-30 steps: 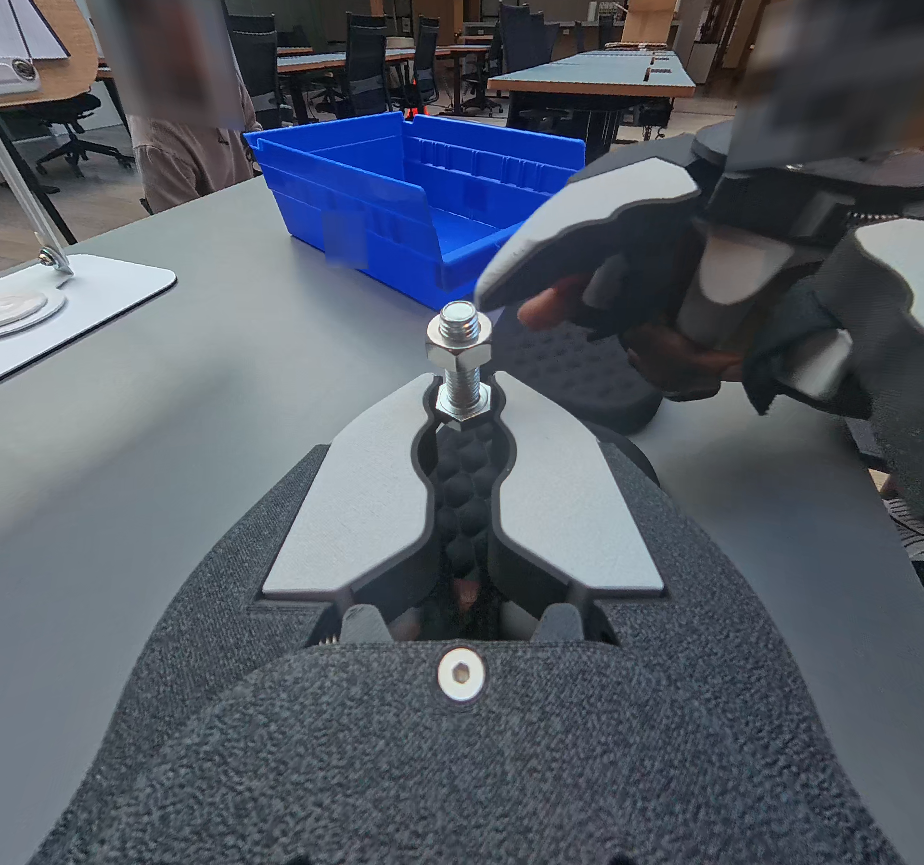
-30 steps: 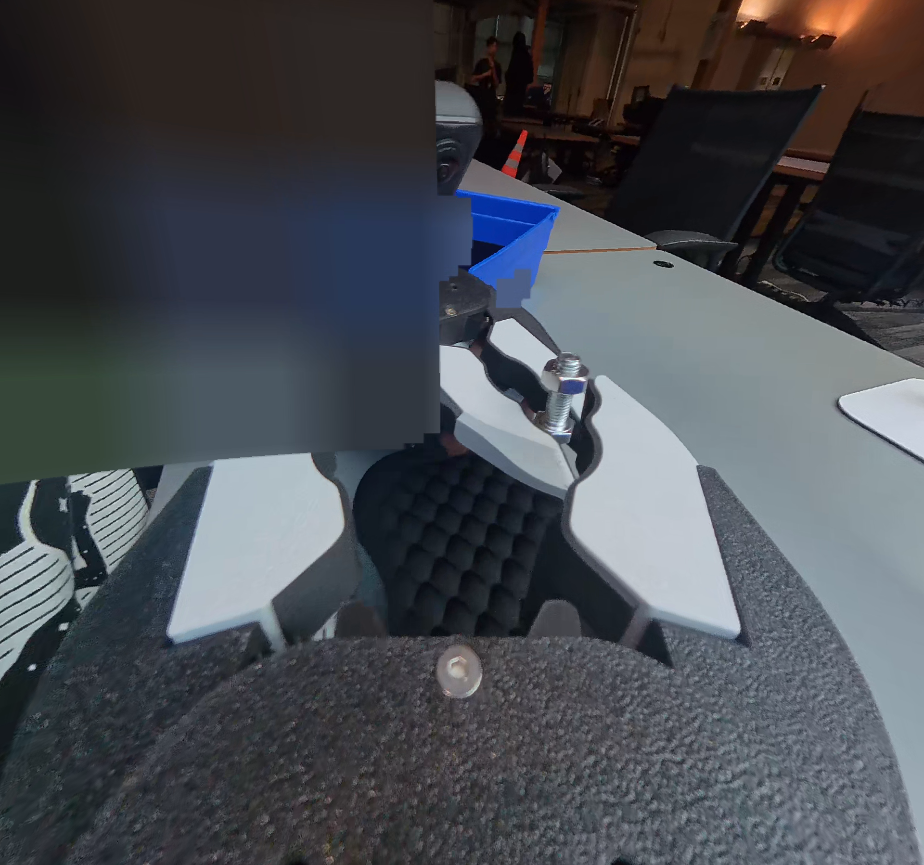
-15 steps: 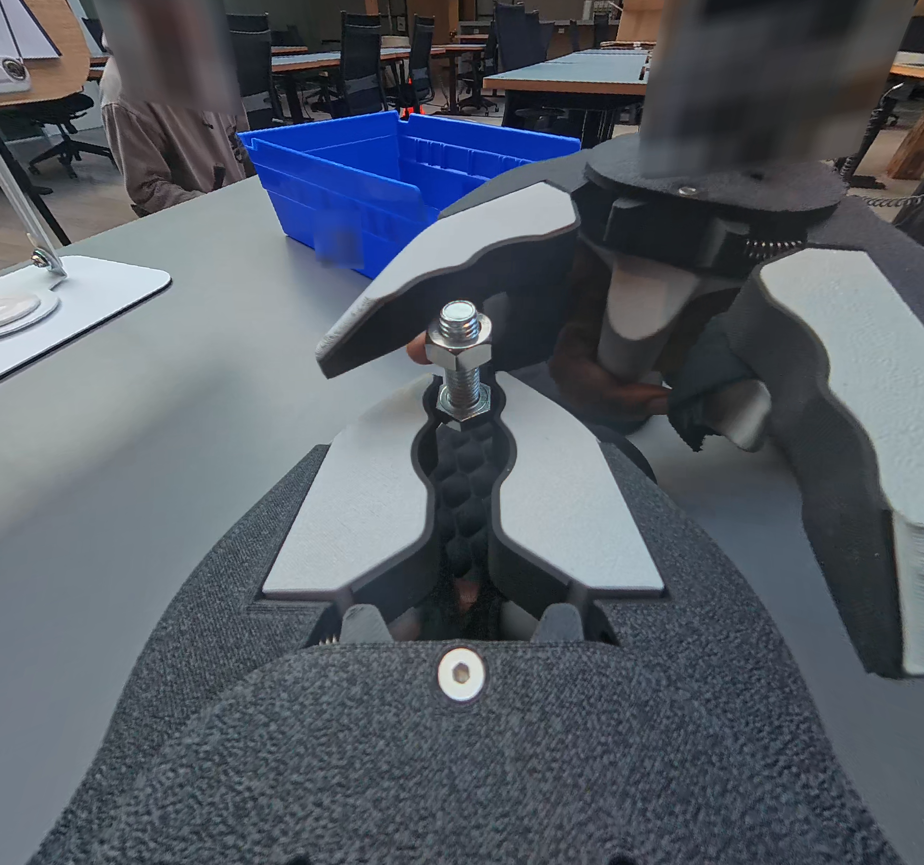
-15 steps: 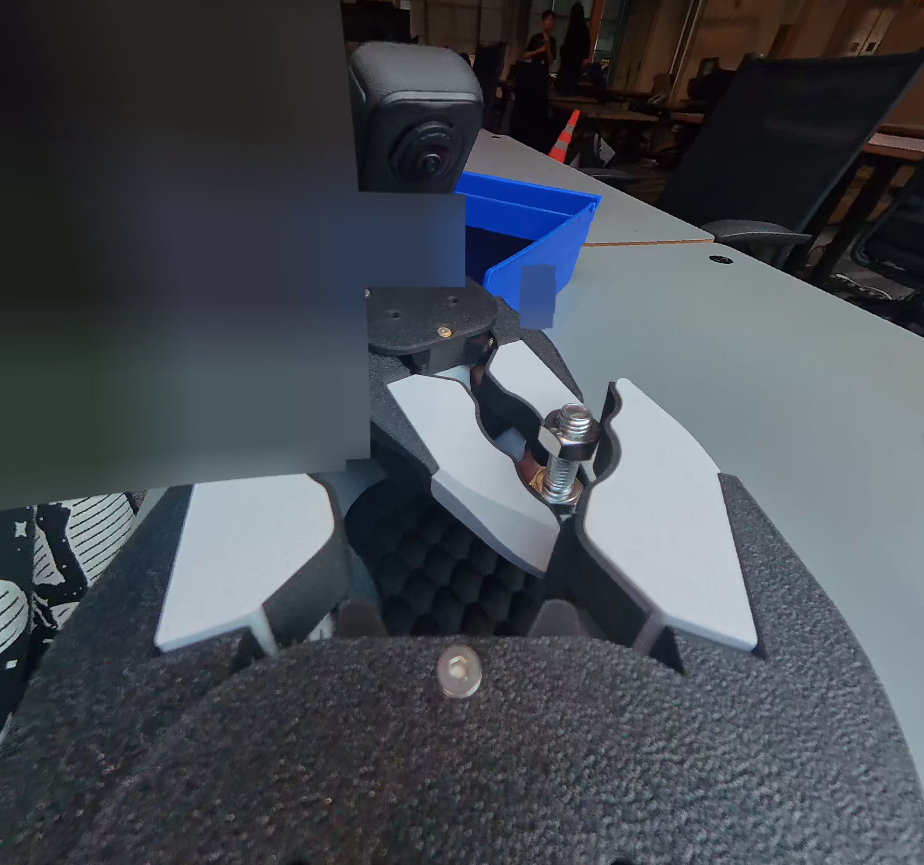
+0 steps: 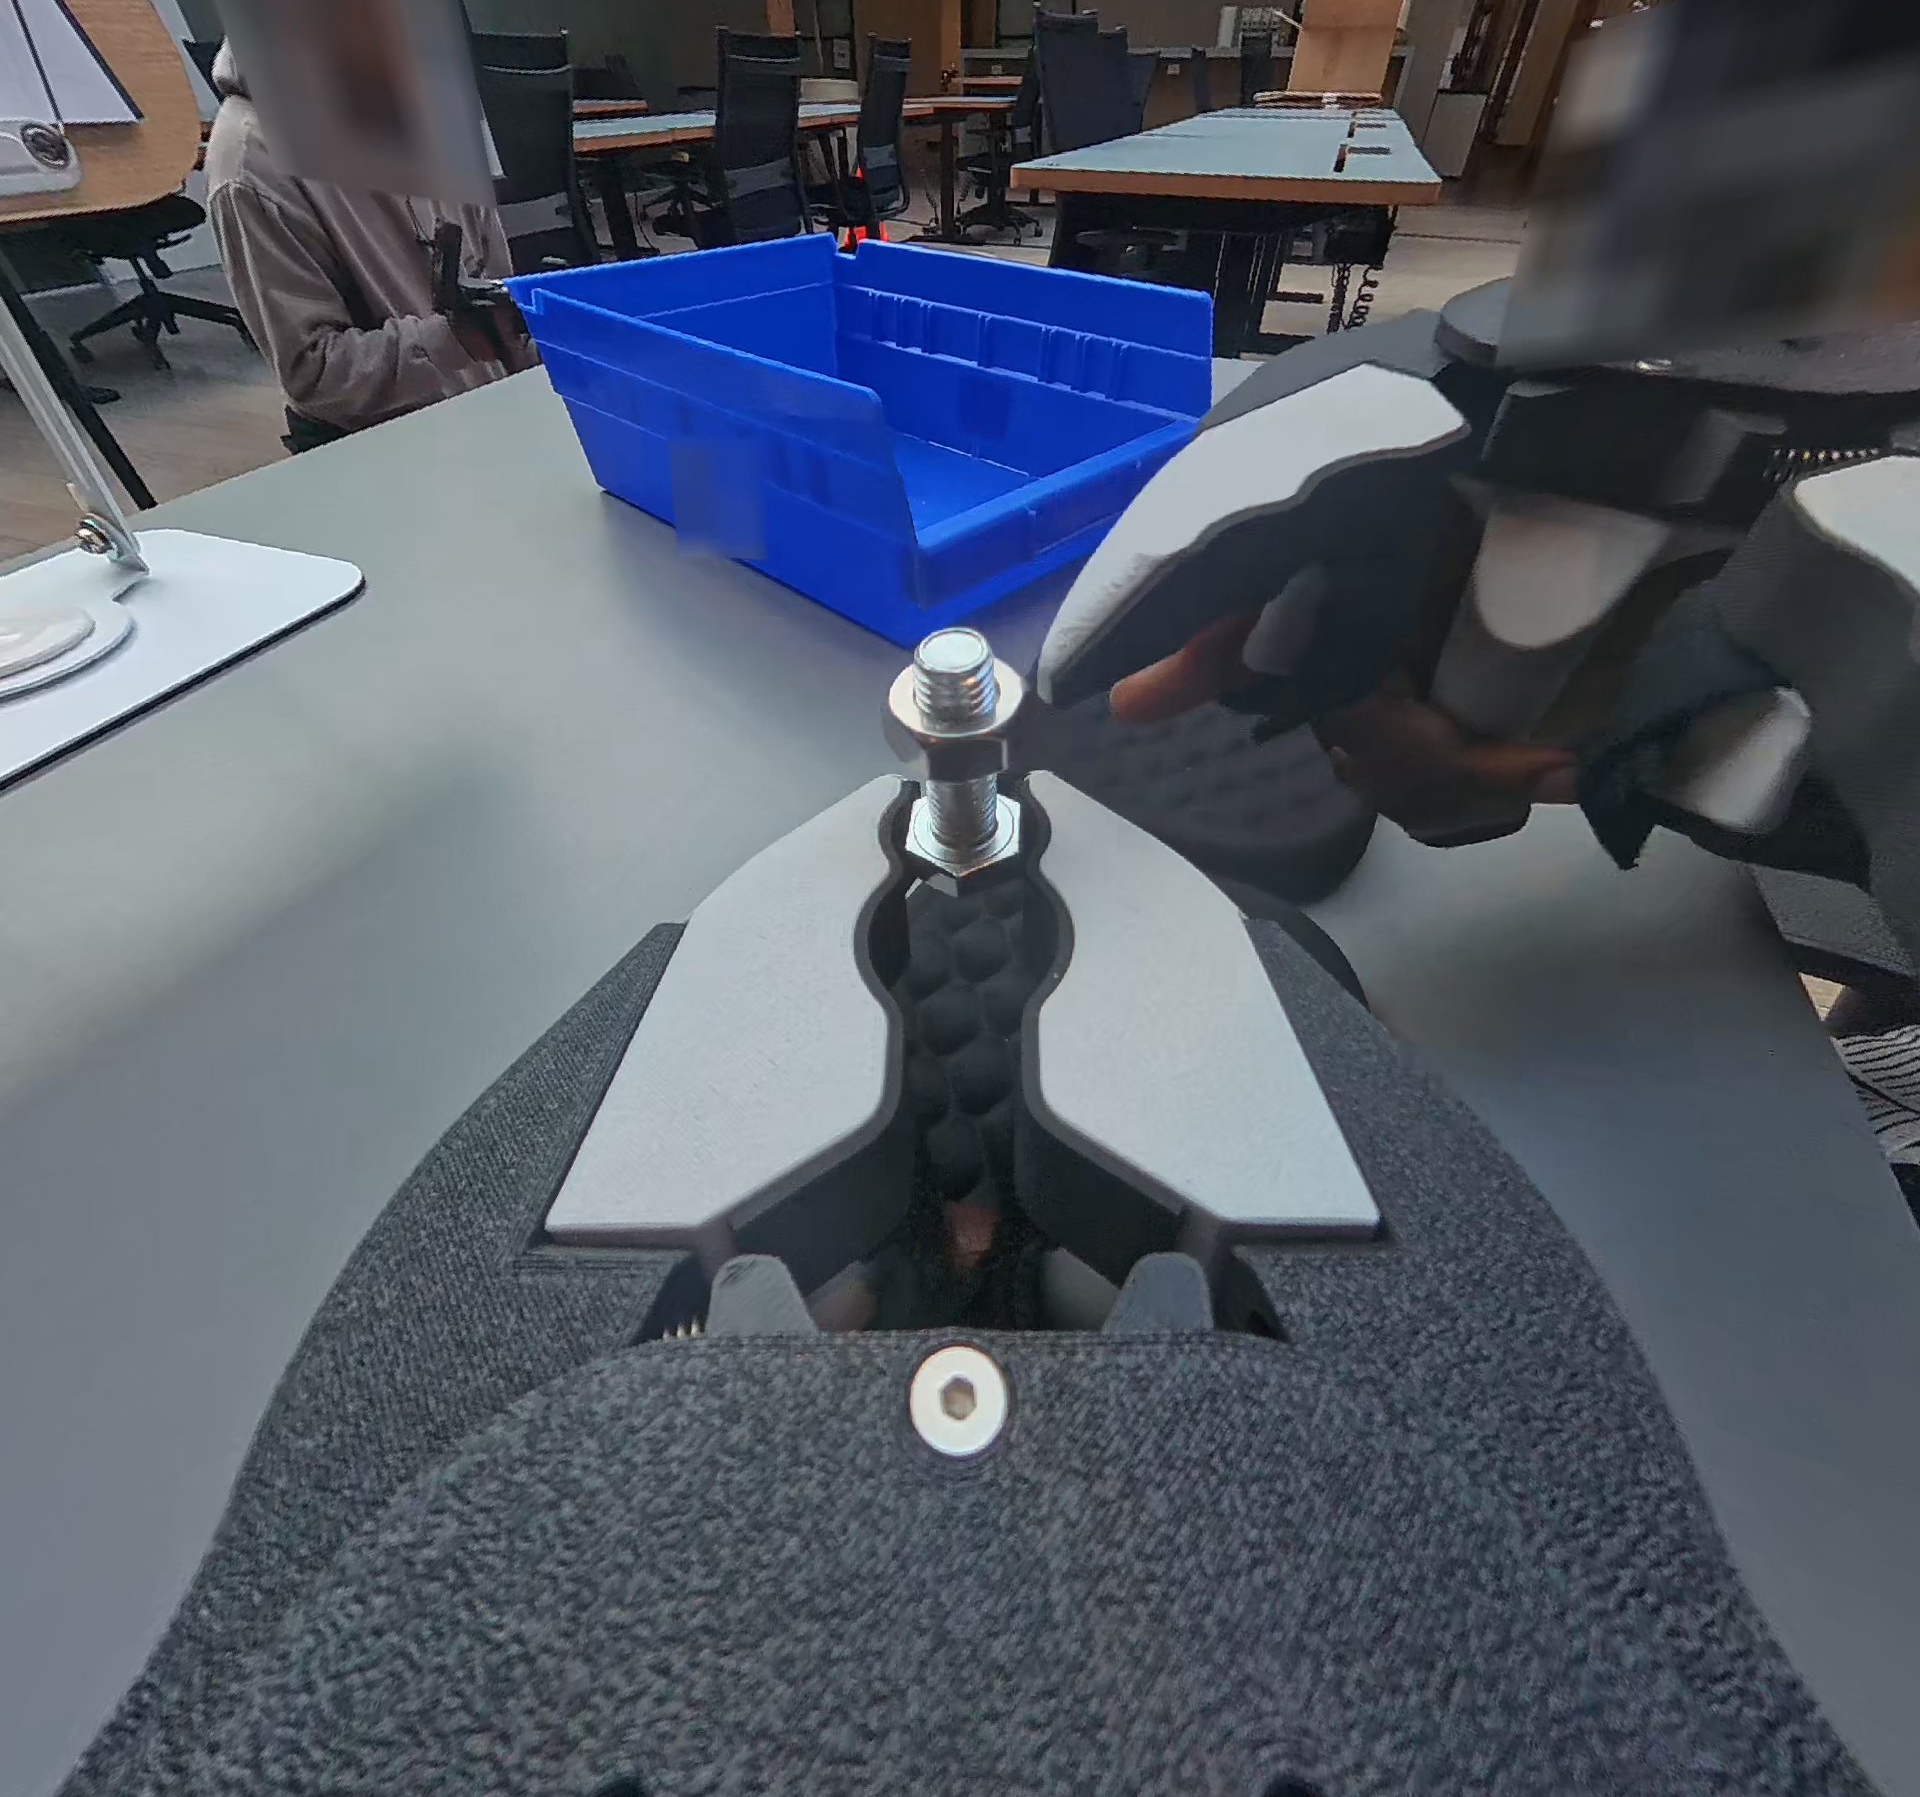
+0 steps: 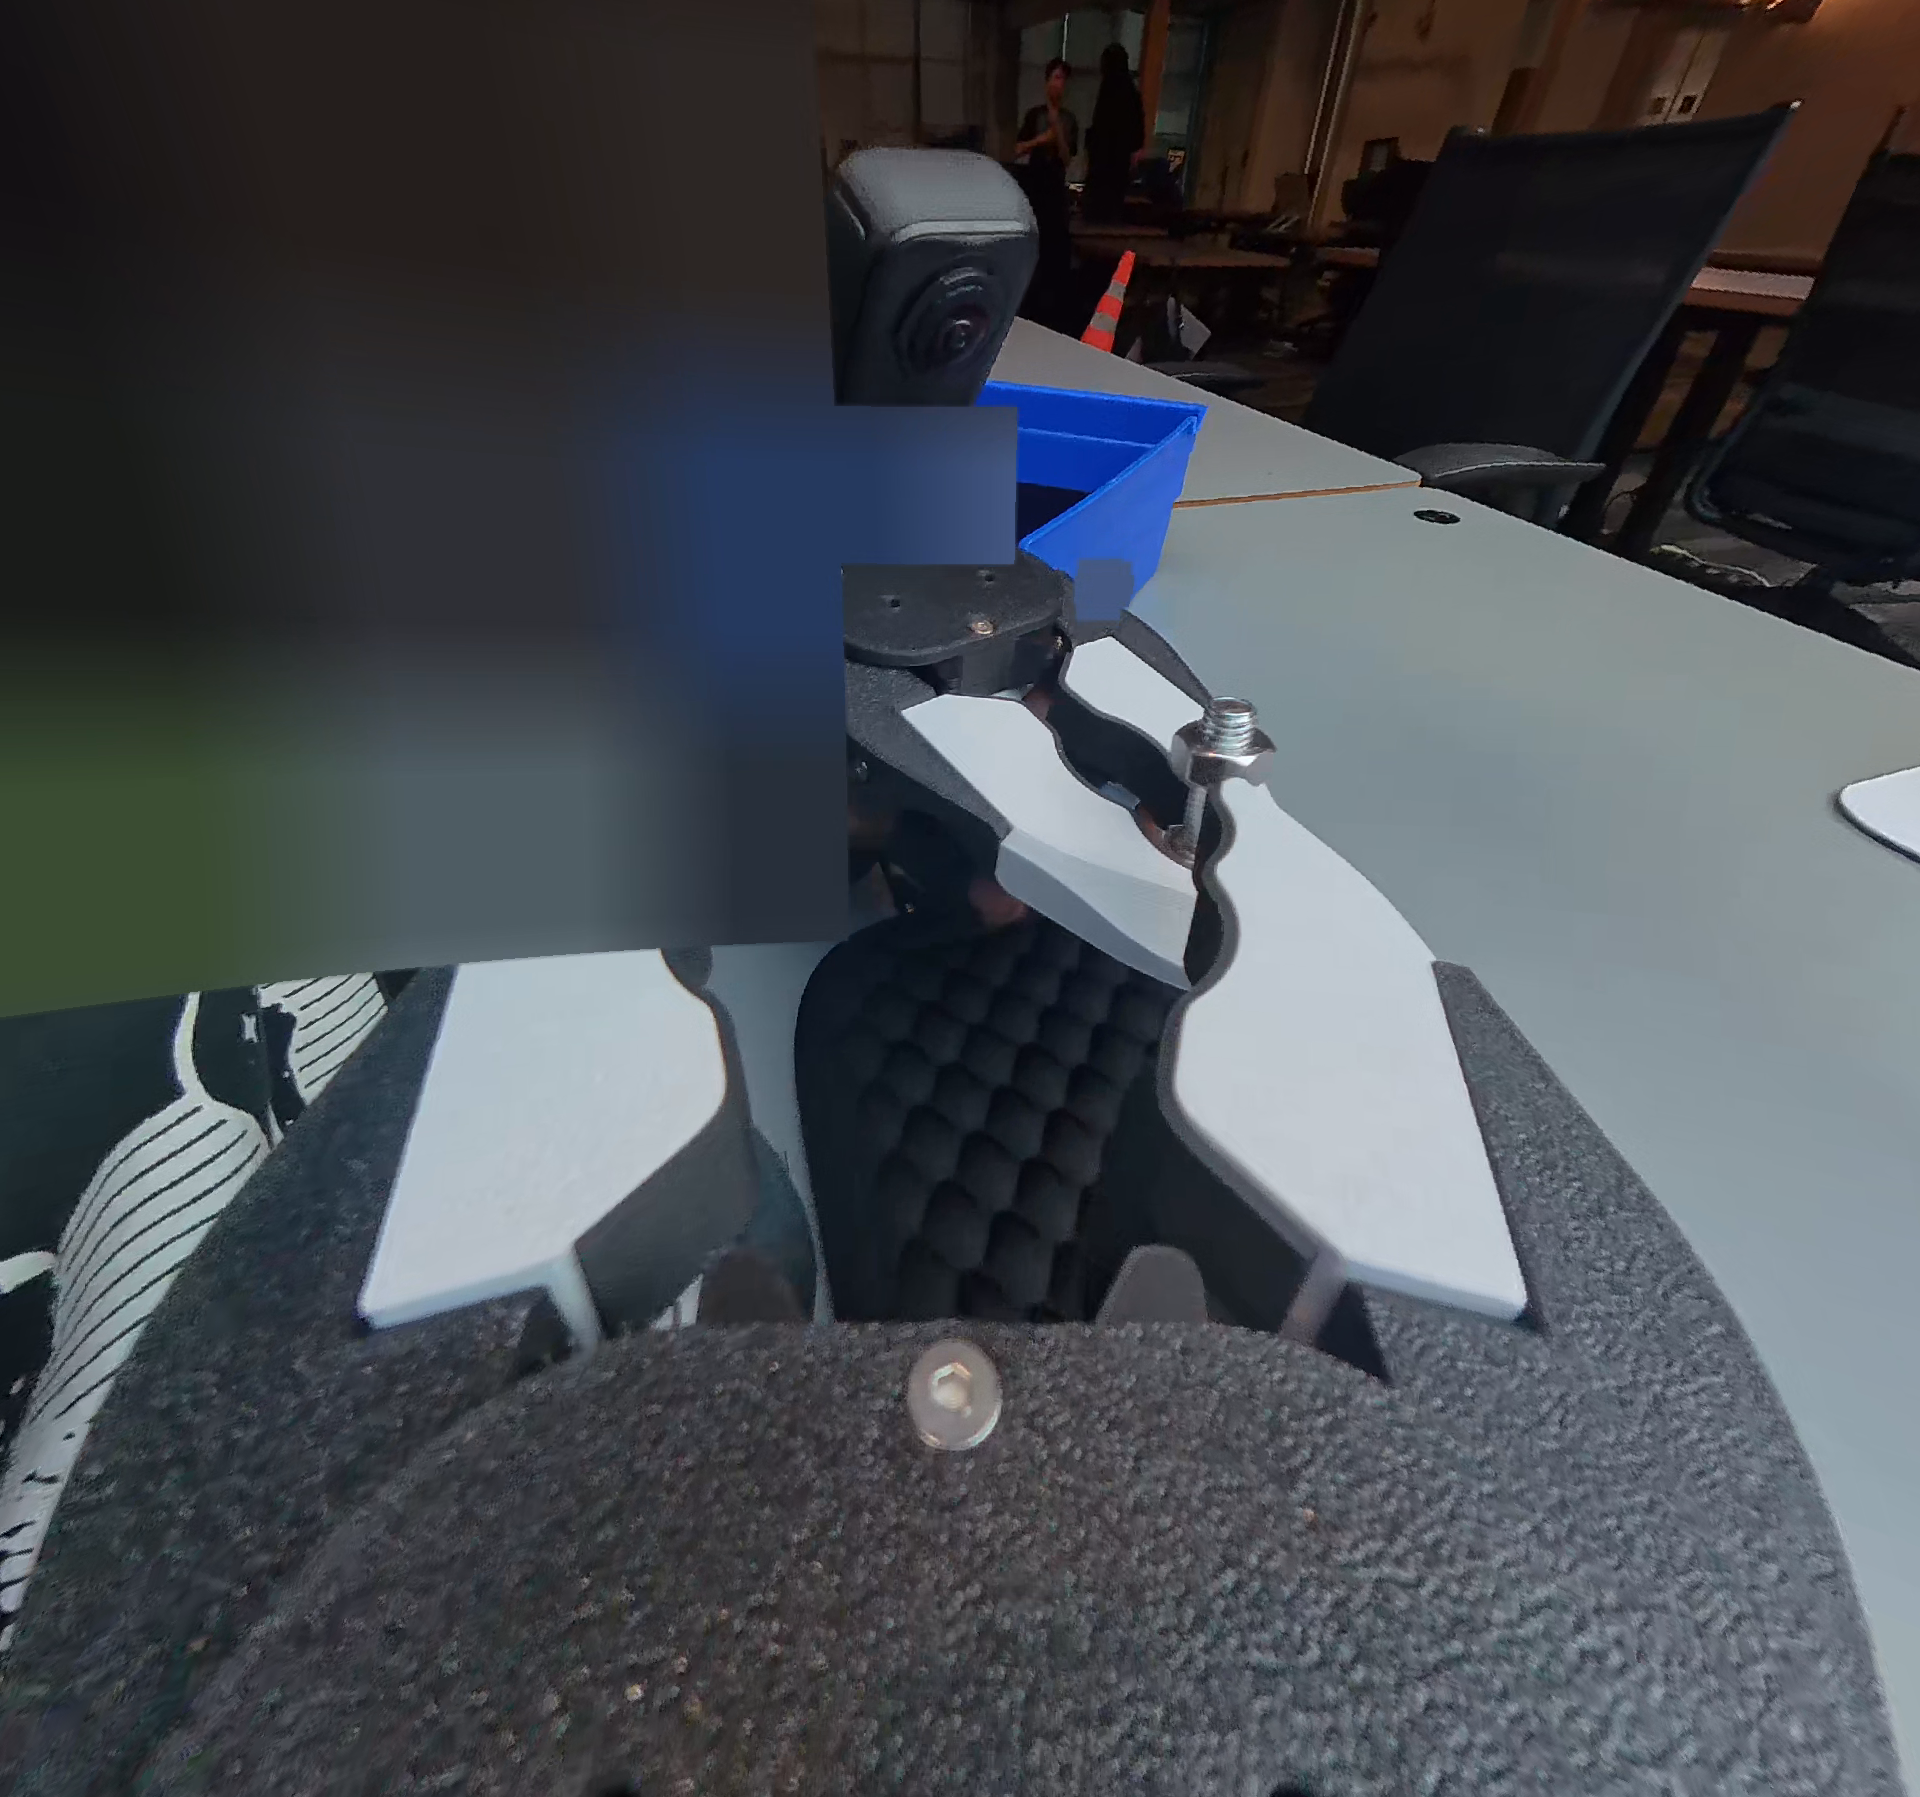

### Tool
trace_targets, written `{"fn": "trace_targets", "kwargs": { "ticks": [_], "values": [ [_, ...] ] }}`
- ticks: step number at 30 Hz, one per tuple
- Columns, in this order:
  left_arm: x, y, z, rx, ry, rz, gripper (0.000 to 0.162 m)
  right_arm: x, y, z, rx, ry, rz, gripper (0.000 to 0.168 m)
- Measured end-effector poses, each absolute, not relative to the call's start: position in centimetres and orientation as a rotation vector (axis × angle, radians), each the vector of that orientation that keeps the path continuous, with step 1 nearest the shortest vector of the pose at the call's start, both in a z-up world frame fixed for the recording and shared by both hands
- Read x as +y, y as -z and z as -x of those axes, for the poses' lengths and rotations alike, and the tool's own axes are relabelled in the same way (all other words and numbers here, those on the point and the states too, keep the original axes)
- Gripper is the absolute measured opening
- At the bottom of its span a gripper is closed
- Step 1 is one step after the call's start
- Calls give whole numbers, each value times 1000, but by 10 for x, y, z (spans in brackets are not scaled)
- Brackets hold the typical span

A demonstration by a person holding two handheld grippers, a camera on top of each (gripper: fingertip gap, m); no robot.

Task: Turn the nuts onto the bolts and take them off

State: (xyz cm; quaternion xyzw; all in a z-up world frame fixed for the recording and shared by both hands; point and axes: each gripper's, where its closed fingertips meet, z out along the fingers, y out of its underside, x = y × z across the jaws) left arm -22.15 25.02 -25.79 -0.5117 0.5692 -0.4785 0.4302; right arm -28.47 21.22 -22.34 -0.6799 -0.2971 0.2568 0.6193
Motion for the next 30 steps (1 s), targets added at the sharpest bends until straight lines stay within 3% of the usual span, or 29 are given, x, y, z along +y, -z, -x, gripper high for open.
{"fn": "trace_targets", "kwargs": {
  "ticks": [7,14,26,30],
  "values": [
    [249,258,221,1426,1195,1271,17,237,221,286,-660,-613,1562,108],
    [248,259,221,1433,1193,1271,17,252,229,305,-758,-616,1593,114],
    [250,258,221,1421,1195,1276,17,222,229,290,-684,-599,1596,108],
    [250,258,221,1424,1192,1276,17,203,231,291,-709,-621,1607,93]
  ]
}}
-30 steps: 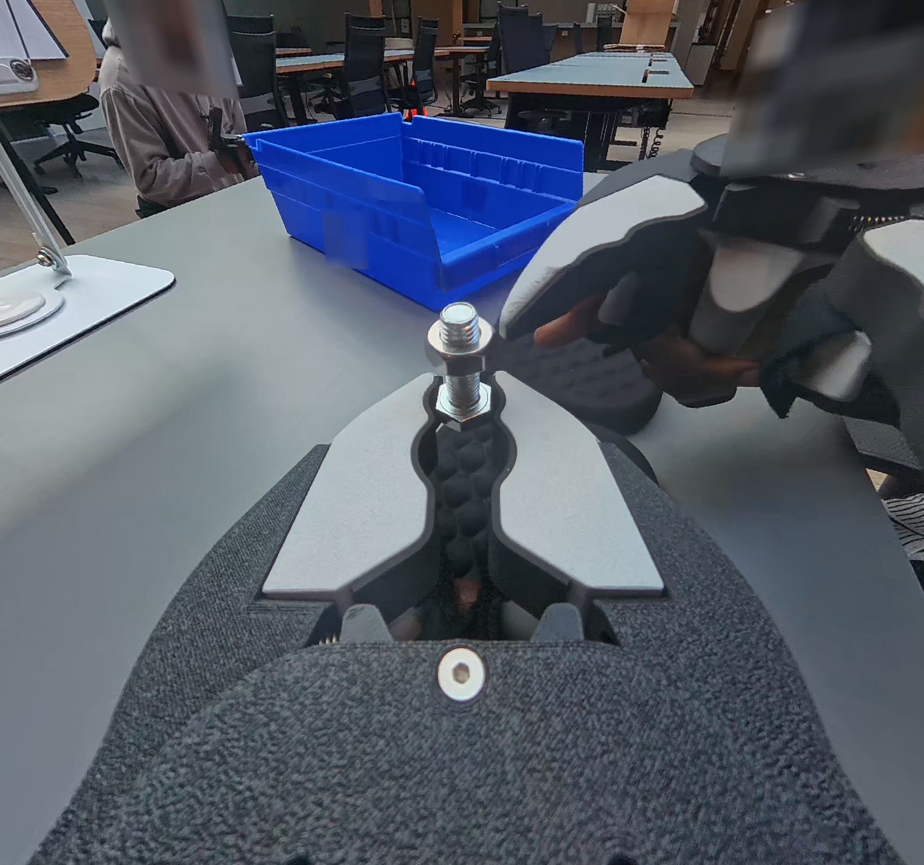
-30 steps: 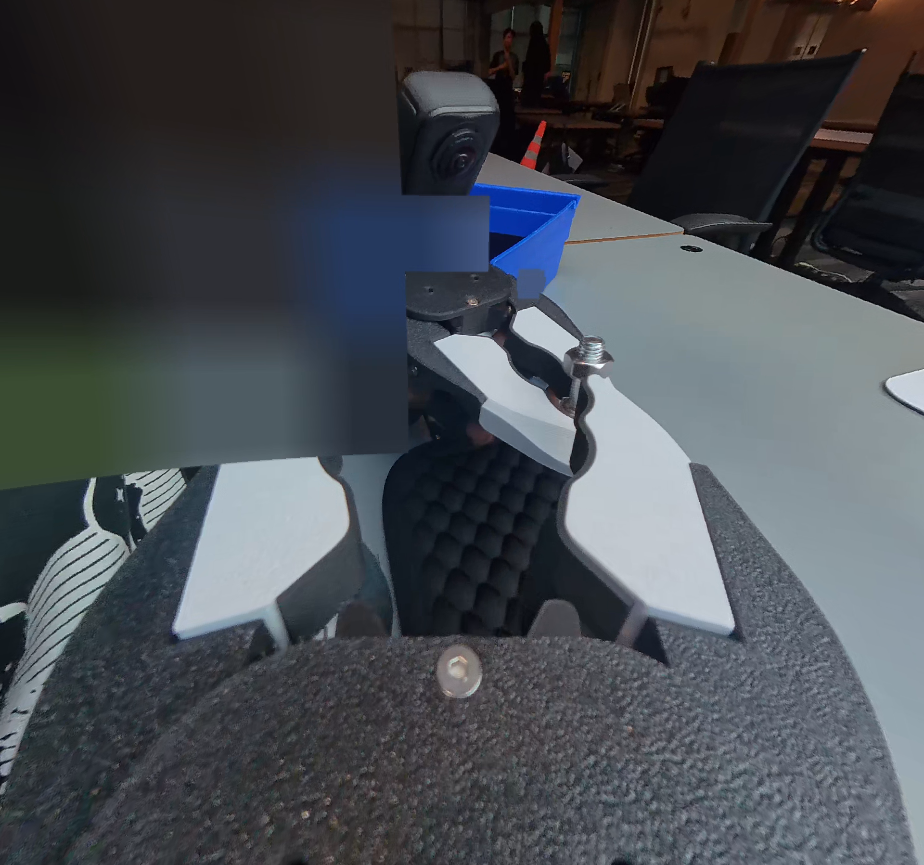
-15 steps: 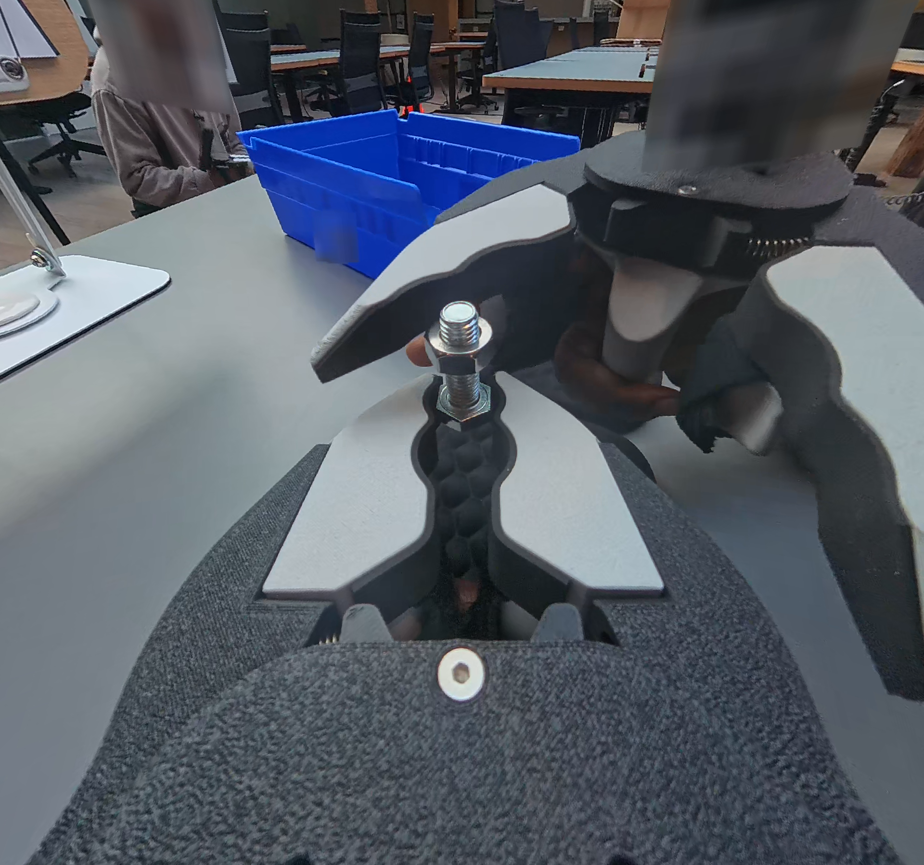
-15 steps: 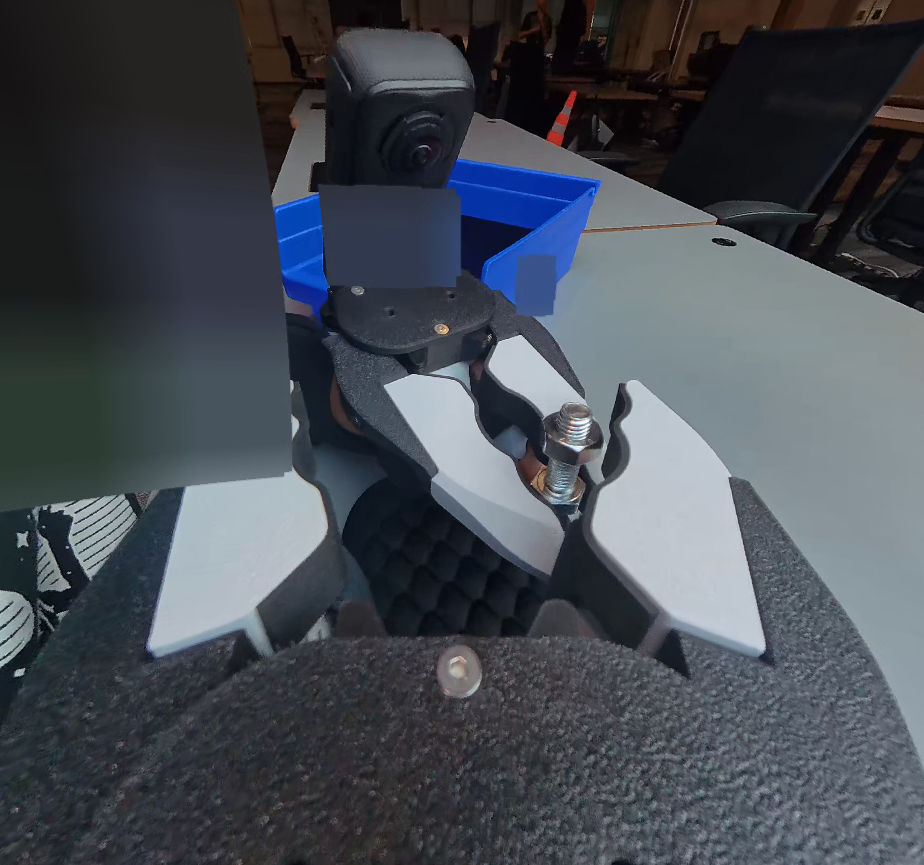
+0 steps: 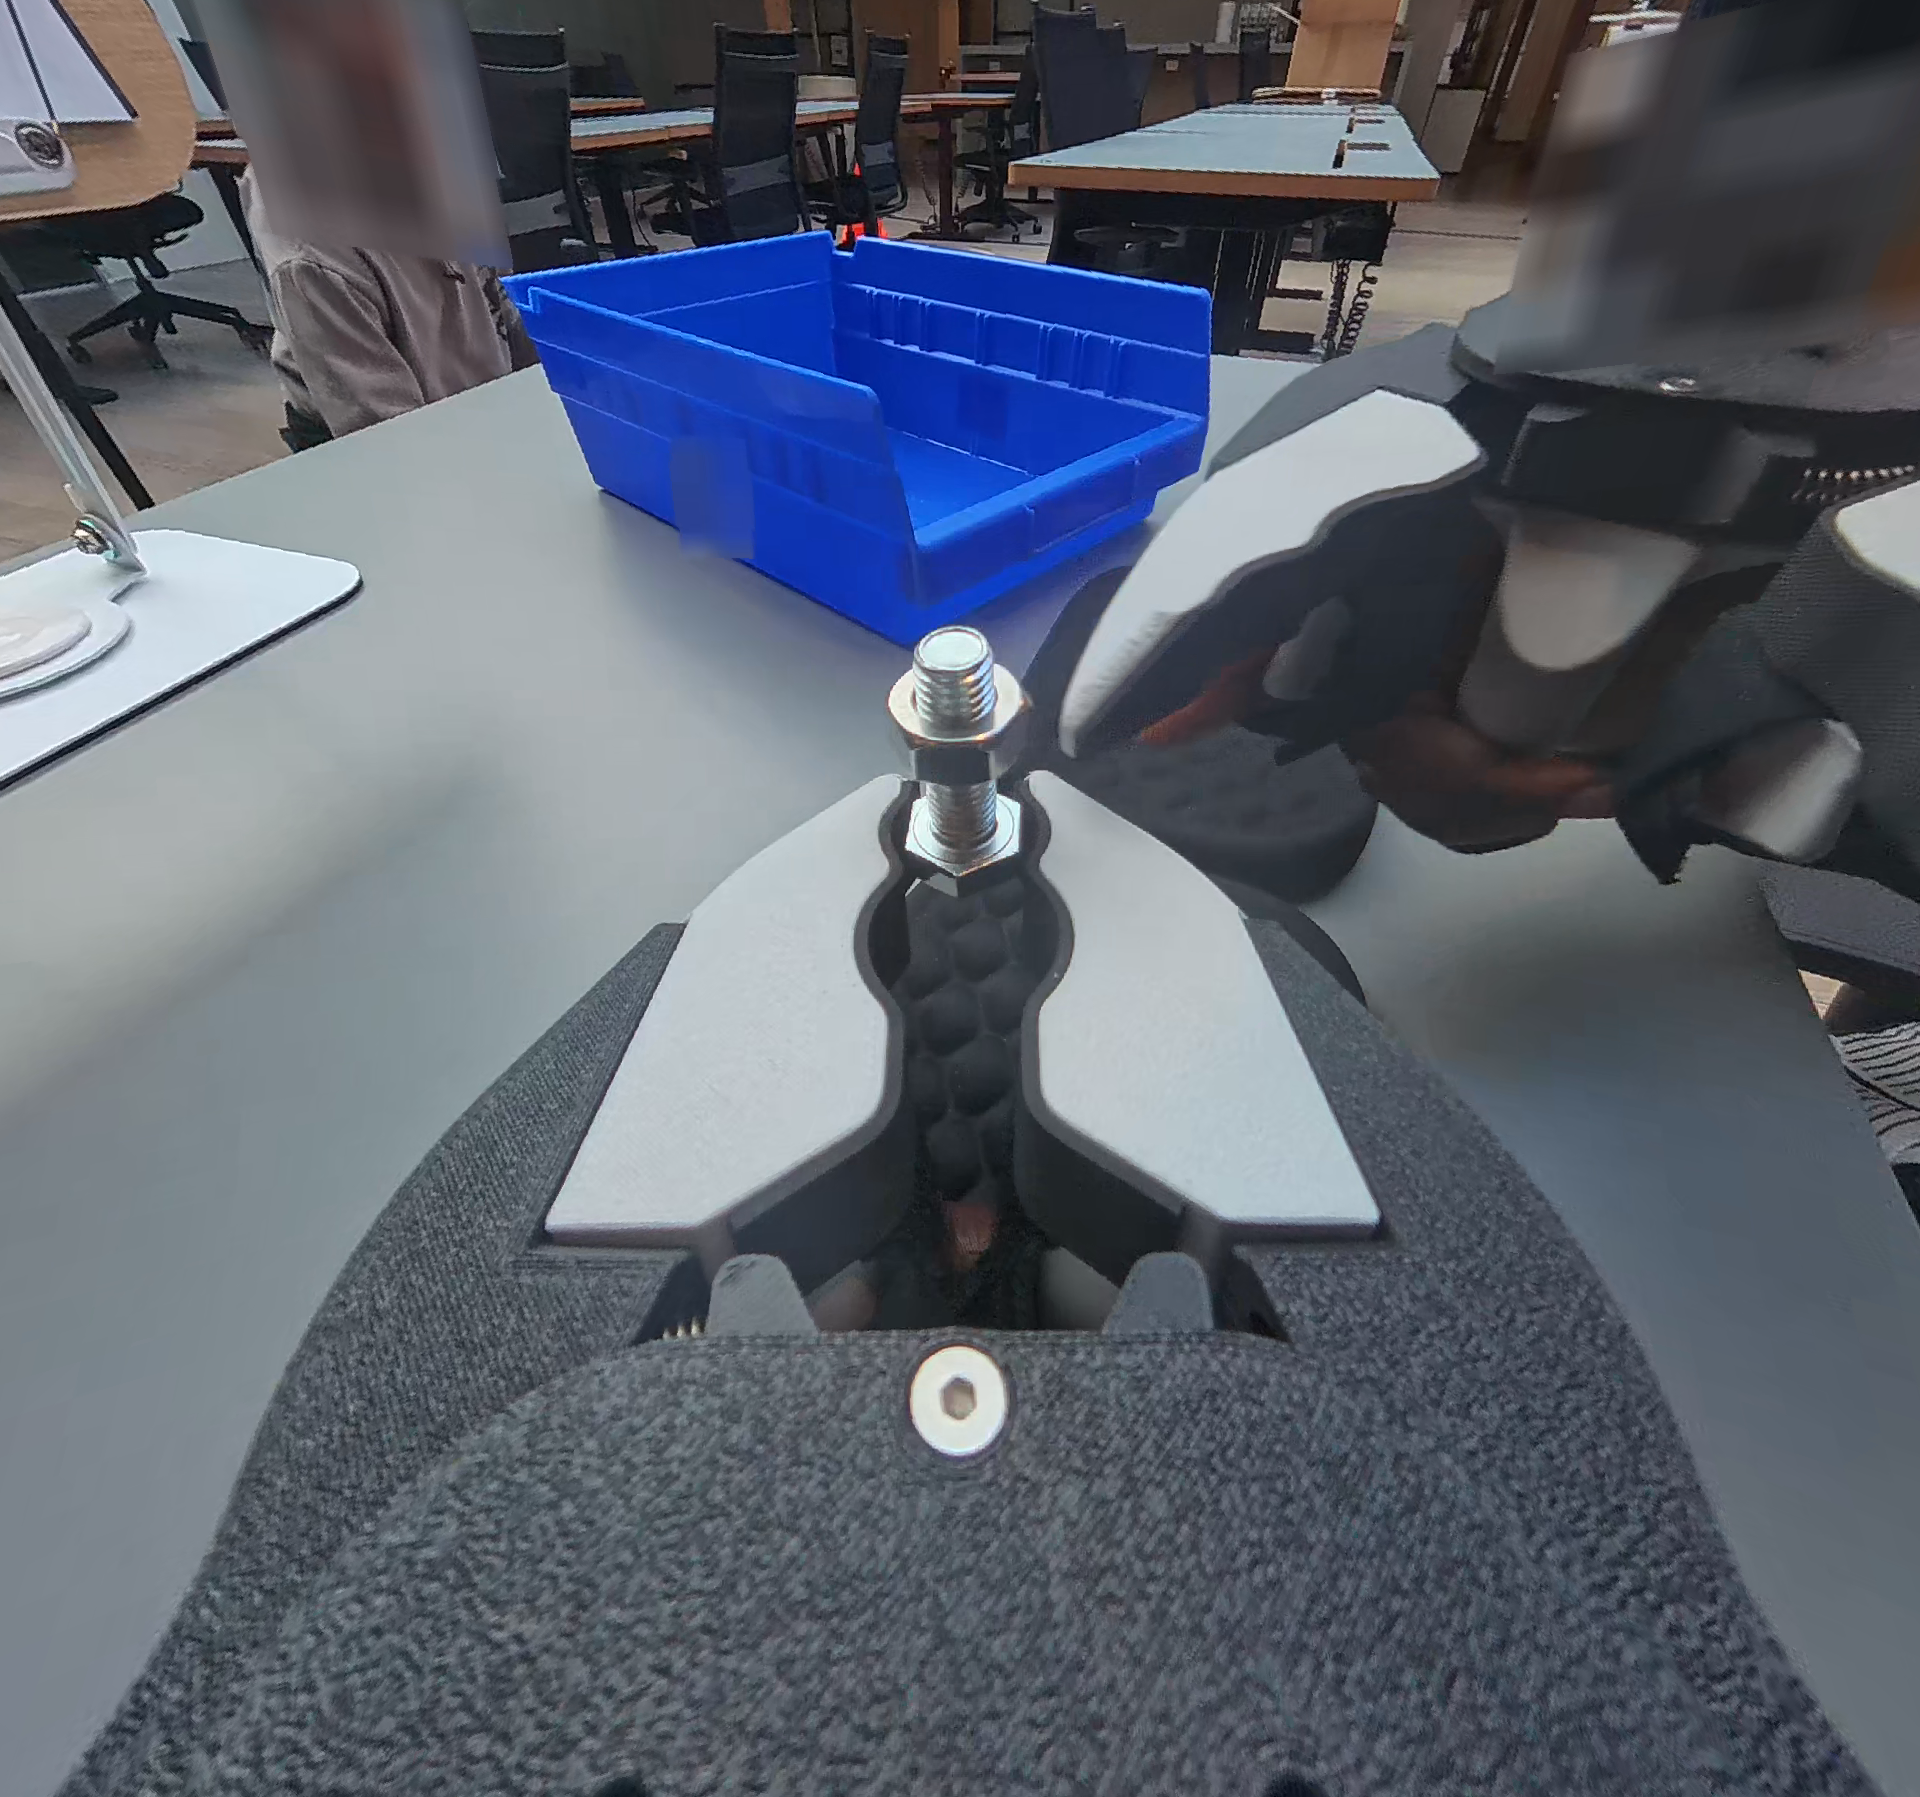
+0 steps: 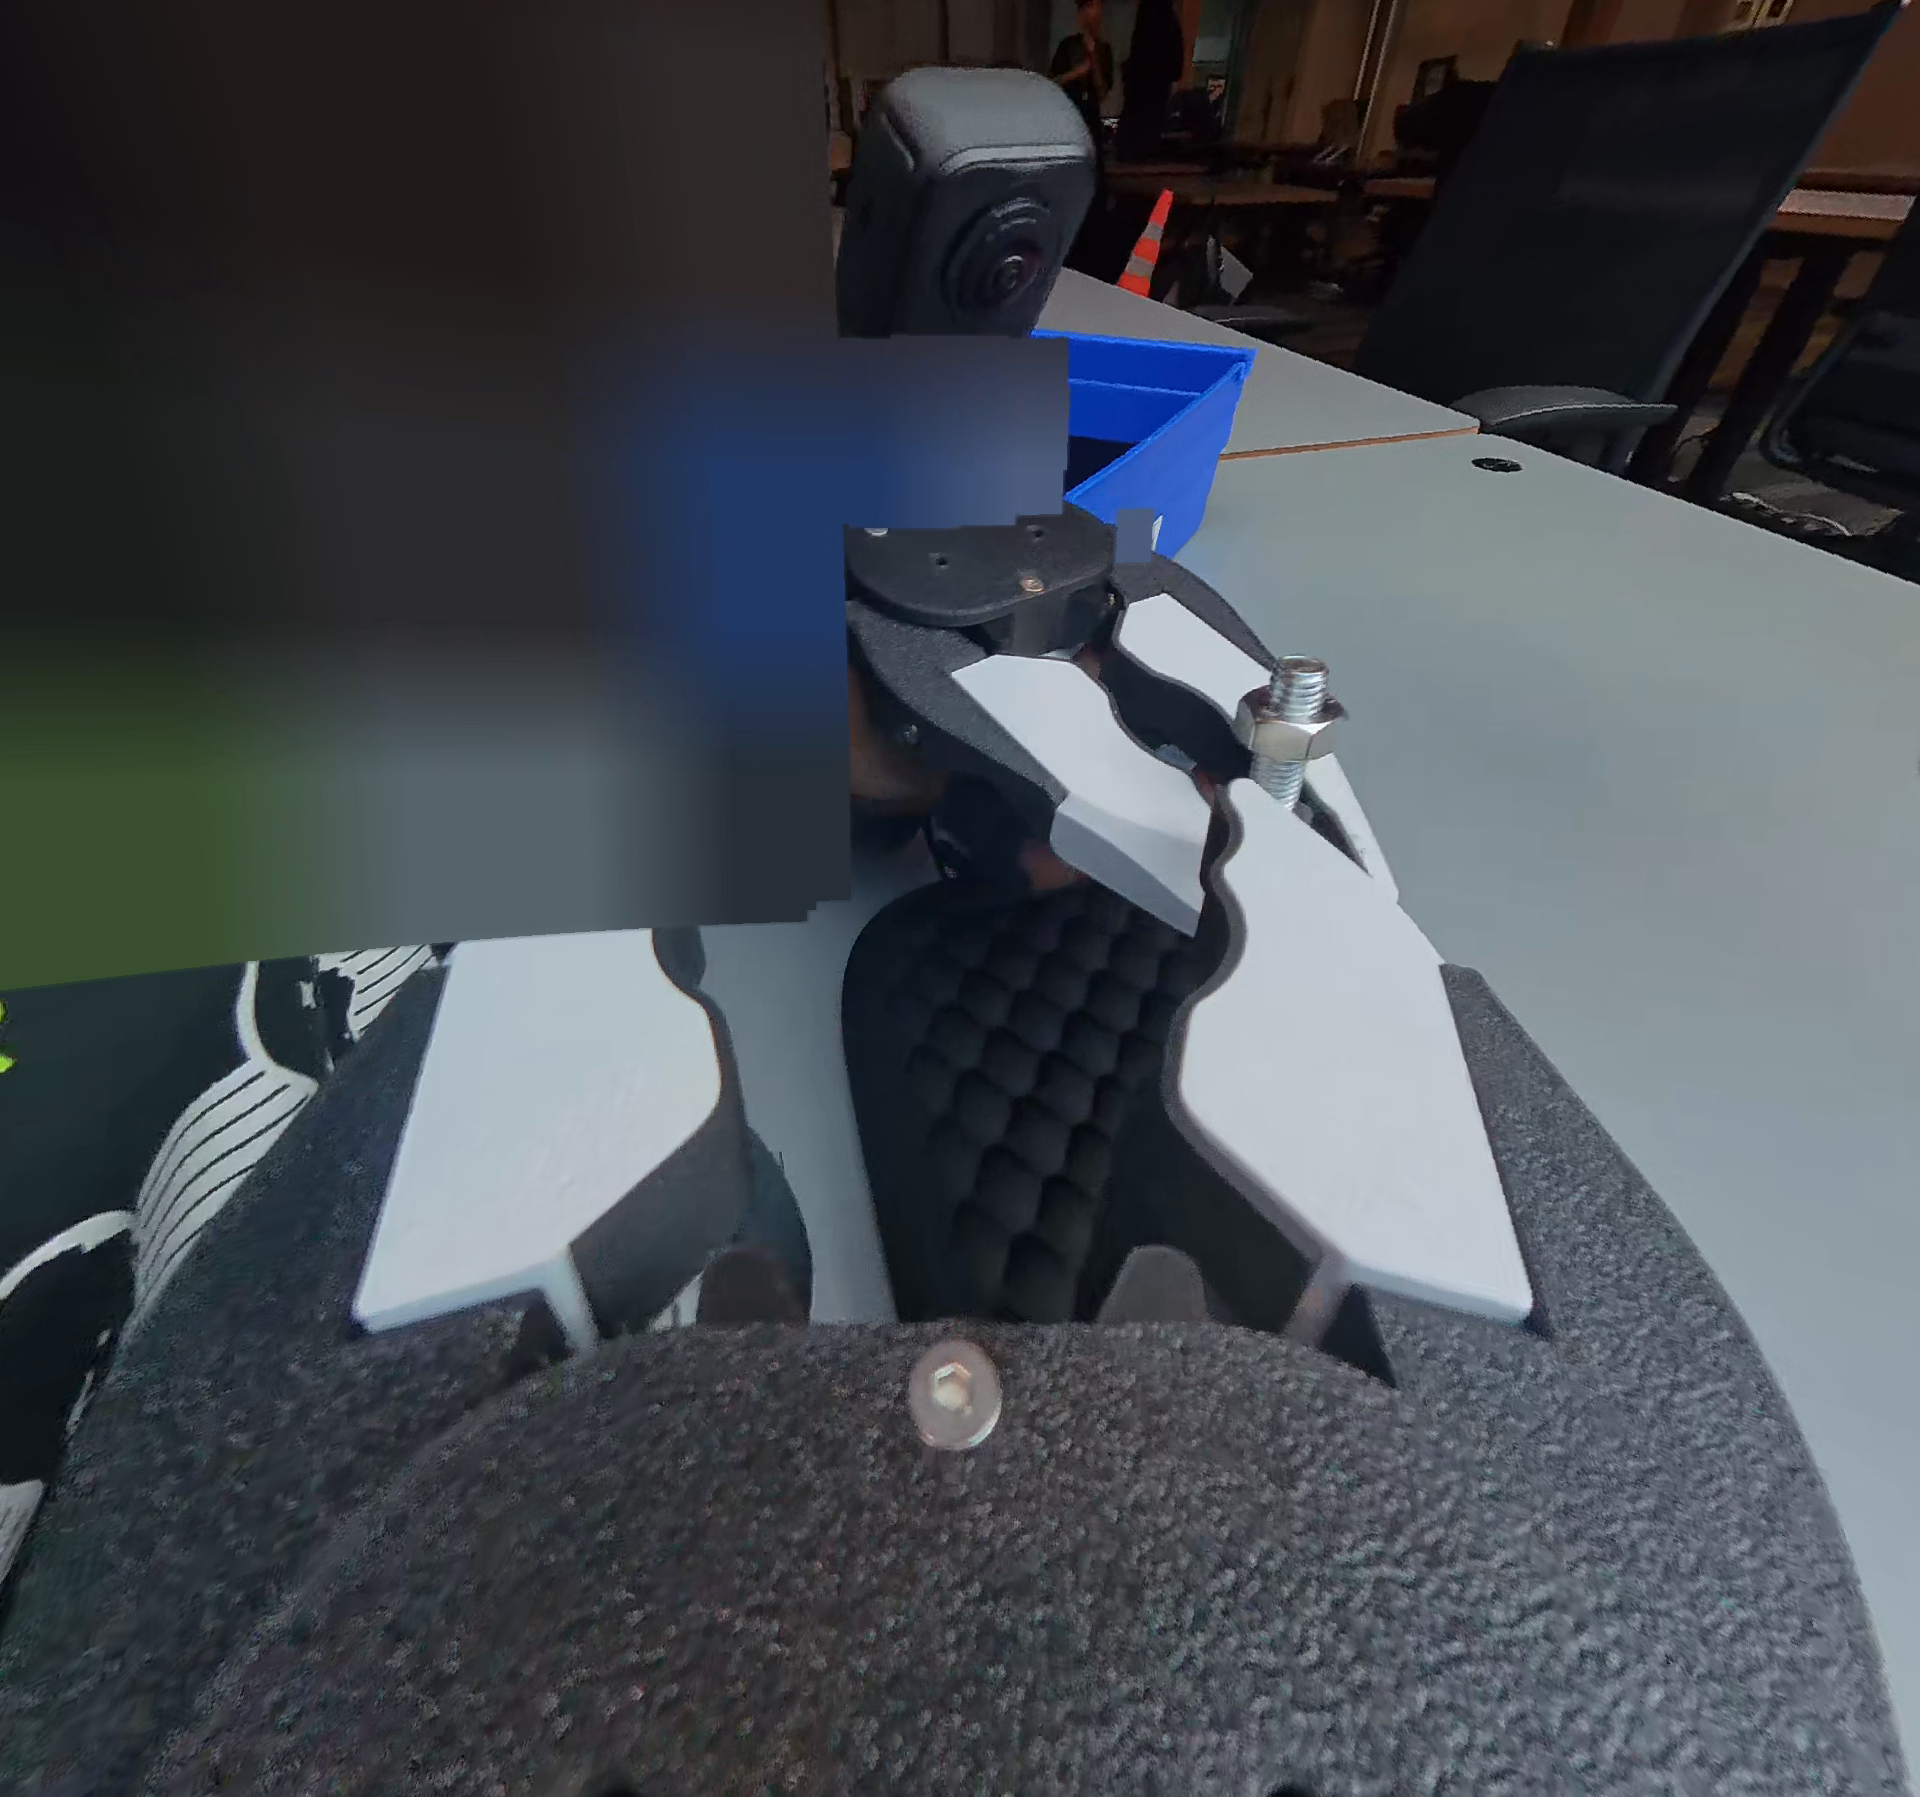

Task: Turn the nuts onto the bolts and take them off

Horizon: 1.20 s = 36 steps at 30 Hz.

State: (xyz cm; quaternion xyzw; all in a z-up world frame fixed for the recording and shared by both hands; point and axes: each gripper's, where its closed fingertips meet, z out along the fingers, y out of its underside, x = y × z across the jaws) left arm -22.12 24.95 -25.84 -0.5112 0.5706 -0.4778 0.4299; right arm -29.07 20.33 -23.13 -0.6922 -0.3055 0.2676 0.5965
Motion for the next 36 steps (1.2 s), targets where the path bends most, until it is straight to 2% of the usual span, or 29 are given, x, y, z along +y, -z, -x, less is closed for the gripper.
{"fn": "trace_targets", "kwargs": {
  "ticks": [3,8,14,29,31,32,33,36],
  "values": [
    [249,258,221,1423,1192,1274,17,199,231,289,-725,-587,1598,89],
    [248,258,221,1430,1193,1268,17,219,227,283,-660,-584,1590,110],
    [246,258,221,1443,1196,1262,17,242,228,299,-733,-620,1583,117],
    [249,258,221,1425,1201,1273,18,221,230,297,-726,-587,1610,116],
    [249,258,221,1428,1196,1274,17,210,230,295,-746,-588,1617,107],
    [249,258,221,1425,1199,1275,17,199,231,298,-795,-623,1617,88],
    [249,258,221,1421,1202,1277,17,189,231,301,-836,-659,1615,79],
    [249,258,221,1426,1200,1276,18,183,228,293,-872,-603,1630,74]
  ]
}}
